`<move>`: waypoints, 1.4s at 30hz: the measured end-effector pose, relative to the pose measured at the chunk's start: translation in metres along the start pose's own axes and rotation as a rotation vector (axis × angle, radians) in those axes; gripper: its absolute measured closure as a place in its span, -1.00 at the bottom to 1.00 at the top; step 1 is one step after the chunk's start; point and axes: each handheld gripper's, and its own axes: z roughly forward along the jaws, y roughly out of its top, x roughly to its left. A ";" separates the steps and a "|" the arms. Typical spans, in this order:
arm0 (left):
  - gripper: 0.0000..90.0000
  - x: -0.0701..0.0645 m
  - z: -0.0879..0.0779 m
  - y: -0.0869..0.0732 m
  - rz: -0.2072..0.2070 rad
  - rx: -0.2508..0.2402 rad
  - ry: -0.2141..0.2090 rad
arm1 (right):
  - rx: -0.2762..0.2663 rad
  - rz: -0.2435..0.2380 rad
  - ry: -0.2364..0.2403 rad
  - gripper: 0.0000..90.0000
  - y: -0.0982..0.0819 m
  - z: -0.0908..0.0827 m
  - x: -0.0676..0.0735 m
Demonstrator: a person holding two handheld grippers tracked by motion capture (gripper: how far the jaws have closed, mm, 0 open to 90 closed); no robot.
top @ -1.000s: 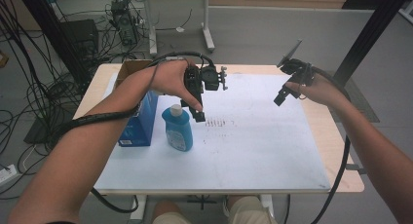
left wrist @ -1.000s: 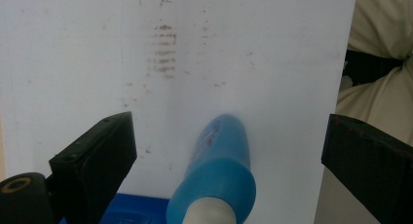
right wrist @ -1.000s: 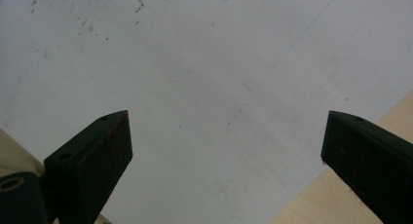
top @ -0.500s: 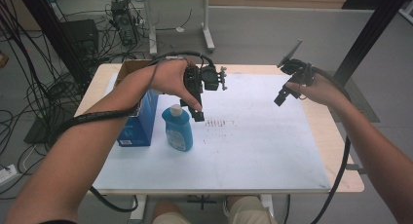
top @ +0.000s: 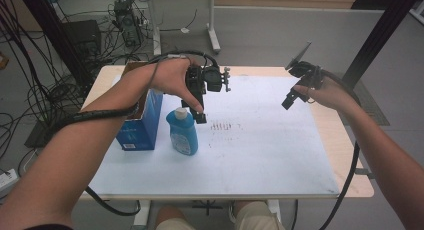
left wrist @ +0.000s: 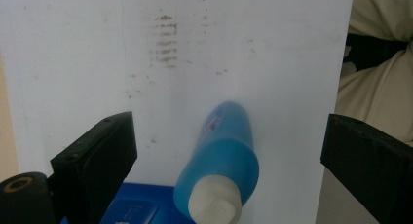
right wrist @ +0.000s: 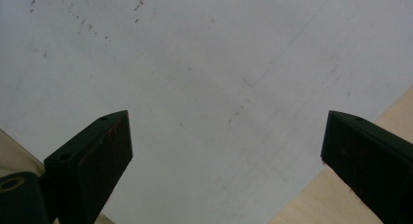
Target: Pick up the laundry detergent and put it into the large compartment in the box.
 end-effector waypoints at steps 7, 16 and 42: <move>-0.86 0.003 -0.006 -0.006 0.023 -0.003 -0.001 | 0.002 0.015 0.005 -0.90 -0.001 0.002 0.000; -0.86 0.004 -0.011 -0.017 0.051 -0.014 0.007 | -0.004 0.032 0.001 -0.90 -0.005 0.000 0.001; -0.89 0.017 0.022 -0.046 0.143 0.021 -0.031 | -0.012 0.065 -0.012 -0.89 -0.009 0.005 0.001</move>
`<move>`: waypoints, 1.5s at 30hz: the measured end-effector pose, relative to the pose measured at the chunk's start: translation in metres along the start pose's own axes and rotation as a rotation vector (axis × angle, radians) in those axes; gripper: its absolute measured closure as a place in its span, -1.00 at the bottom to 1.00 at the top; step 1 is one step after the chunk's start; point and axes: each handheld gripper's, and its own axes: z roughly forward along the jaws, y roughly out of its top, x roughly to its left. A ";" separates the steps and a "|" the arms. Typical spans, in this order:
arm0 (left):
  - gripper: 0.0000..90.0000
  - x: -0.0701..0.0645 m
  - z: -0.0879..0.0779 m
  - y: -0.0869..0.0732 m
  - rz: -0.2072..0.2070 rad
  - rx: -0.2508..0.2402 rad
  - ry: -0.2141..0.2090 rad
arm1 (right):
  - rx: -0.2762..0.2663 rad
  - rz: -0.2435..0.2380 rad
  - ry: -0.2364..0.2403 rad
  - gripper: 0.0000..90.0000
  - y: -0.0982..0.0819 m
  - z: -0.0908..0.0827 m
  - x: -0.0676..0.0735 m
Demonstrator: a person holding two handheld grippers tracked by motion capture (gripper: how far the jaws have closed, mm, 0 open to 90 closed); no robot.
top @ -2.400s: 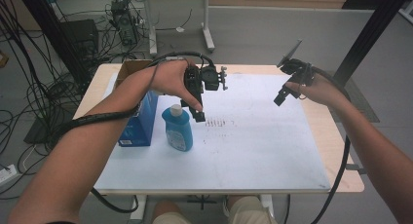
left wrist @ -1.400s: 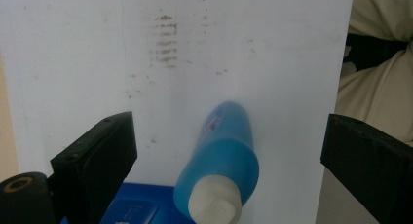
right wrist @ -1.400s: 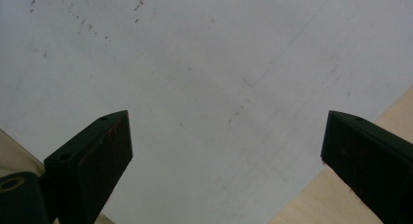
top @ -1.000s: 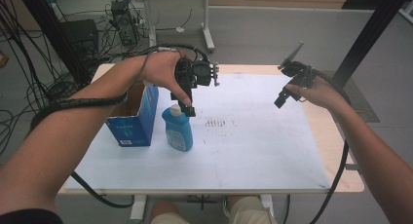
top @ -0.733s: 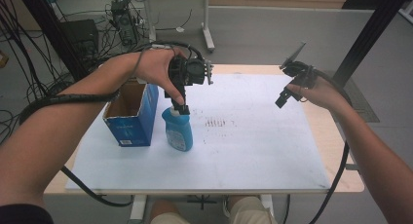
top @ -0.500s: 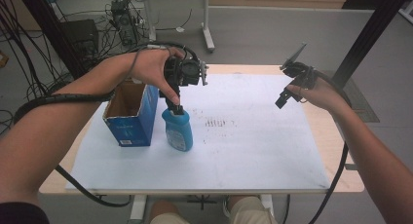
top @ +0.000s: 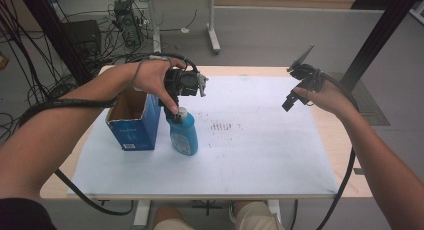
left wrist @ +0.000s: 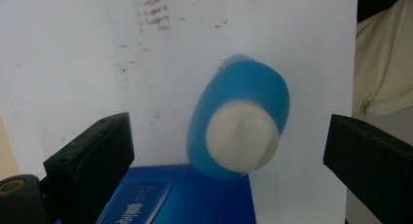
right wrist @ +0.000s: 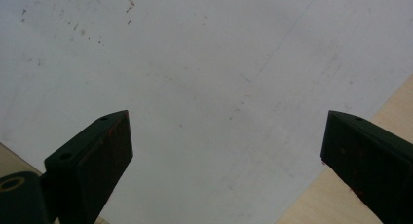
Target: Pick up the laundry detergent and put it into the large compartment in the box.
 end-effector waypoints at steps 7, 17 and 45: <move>-0.89 -0.002 0.010 -0.005 0.015 -0.008 -0.005 | 0.001 0.009 0.007 -0.89 0.001 0.006 0.001; -0.89 -0.003 0.025 -0.011 0.027 -0.012 -0.008 | 0.002 0.008 0.011 -0.89 0.004 0.007 0.005; -0.90 -0.001 0.040 -0.020 0.028 -0.043 -0.022 | 0.005 0.014 0.020 -0.89 0.010 0.013 0.012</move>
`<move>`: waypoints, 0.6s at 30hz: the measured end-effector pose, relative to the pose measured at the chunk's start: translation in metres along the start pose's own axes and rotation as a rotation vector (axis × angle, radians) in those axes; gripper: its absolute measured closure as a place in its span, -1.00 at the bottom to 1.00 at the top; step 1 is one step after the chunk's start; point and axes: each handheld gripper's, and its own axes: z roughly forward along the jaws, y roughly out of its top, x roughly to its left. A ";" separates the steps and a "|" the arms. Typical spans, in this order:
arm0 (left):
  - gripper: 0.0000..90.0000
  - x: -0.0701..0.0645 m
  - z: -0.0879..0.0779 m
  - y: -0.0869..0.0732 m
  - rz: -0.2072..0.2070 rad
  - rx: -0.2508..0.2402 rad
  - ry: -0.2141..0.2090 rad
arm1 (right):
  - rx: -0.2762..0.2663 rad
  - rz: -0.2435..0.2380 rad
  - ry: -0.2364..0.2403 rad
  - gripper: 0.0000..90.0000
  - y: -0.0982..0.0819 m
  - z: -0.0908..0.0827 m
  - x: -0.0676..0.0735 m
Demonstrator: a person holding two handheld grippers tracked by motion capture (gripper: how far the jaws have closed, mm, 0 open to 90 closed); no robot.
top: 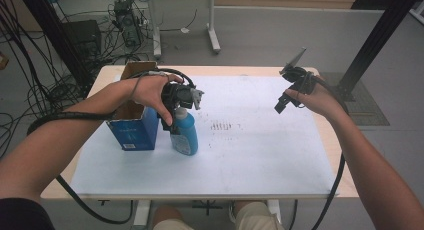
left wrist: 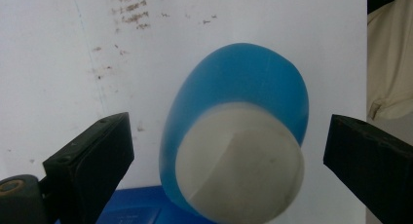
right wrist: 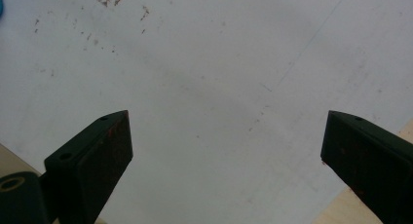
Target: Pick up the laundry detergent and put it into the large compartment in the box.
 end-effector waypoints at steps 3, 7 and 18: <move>-0.90 0.002 0.005 0.000 -0.003 -0.004 -0.005 | 0.003 0.000 0.002 -0.89 0.001 0.001 -0.001; -0.89 0.004 0.008 0.001 -0.004 0.002 -0.012 | -0.001 0.002 0.004 -0.89 -0.001 0.001 -0.002; -0.89 0.006 0.018 0.005 -0.001 0.004 -0.025 | 0.002 -0.001 0.010 -0.89 0.000 0.005 -0.004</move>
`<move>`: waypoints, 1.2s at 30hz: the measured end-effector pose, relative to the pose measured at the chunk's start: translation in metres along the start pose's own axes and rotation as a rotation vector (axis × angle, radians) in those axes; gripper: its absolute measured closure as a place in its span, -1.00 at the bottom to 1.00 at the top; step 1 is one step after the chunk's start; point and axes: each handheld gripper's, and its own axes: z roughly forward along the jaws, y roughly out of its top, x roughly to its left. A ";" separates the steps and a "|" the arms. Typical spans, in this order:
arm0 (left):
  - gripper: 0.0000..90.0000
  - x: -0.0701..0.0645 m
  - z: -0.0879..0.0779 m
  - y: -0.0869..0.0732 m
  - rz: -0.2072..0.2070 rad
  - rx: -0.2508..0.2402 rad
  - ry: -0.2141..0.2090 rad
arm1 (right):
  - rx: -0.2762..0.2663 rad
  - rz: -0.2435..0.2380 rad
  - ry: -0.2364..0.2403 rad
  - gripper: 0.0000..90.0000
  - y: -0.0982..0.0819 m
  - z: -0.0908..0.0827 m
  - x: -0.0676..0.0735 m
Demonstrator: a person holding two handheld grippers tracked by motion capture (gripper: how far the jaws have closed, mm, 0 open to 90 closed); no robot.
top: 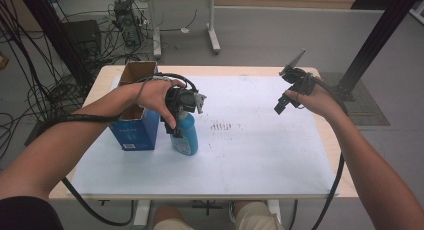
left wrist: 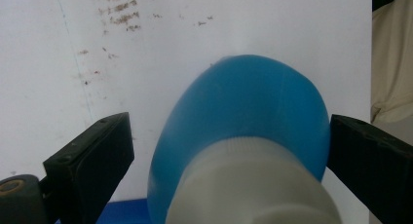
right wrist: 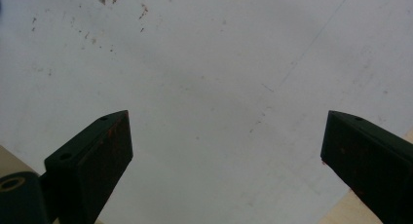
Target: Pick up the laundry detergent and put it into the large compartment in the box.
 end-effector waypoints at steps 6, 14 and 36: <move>-0.89 0.001 0.002 -0.001 -0.003 -0.003 -0.005 | 0.003 0.000 0.002 -0.89 0.001 0.001 -0.001; -0.89 0.001 0.002 -0.001 -0.003 -0.011 -0.009 | 0.006 -0.003 0.004 -0.89 0.002 0.003 0.000; -0.89 -0.004 -0.003 -0.003 -0.004 -0.027 0.007 | 0.004 -0.011 0.004 -0.89 0.003 0.002 0.003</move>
